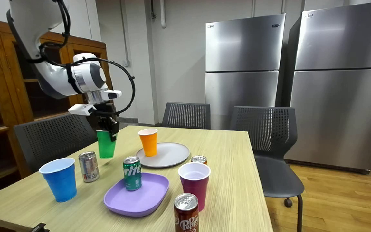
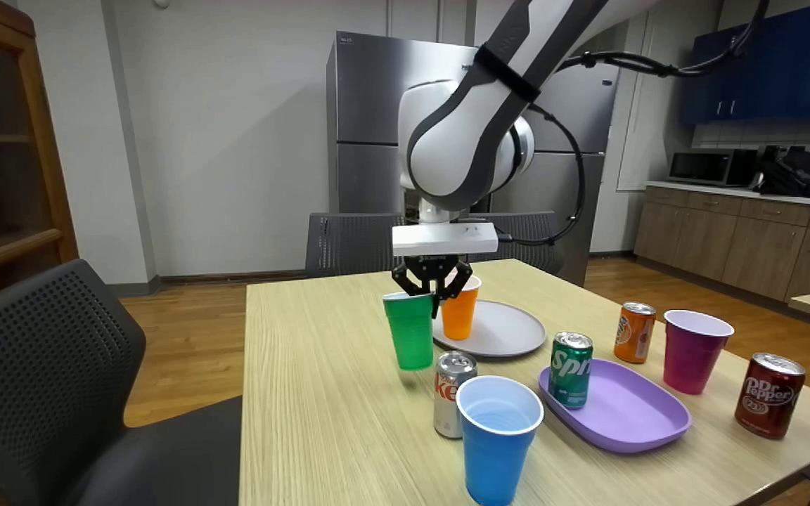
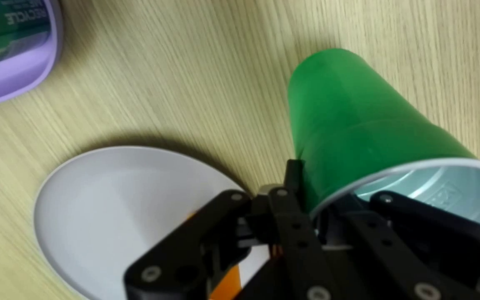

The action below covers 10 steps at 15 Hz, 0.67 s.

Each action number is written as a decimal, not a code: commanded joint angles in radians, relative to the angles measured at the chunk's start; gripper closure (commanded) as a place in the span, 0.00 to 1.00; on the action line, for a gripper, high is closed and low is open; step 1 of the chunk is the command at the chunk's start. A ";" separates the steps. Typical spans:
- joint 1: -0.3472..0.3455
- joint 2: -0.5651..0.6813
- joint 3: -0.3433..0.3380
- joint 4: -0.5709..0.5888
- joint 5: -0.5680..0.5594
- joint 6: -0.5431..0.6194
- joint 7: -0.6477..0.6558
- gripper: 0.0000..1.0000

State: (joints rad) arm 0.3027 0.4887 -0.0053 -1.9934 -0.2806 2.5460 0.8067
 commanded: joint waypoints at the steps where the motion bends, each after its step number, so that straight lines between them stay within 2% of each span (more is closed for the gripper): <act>1: 0.011 -0.102 -0.019 -0.078 0.004 0.027 -0.004 0.99; 6: -0.008 -0.201 -0.044 -0.155 -0.017 0.063 0.005 0.99; 10: -0.027 -0.258 -0.092 -0.201 -0.053 0.084 0.041 0.99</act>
State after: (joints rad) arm 0.2947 0.3032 -0.0748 -2.1264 -0.2914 2.6019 0.8107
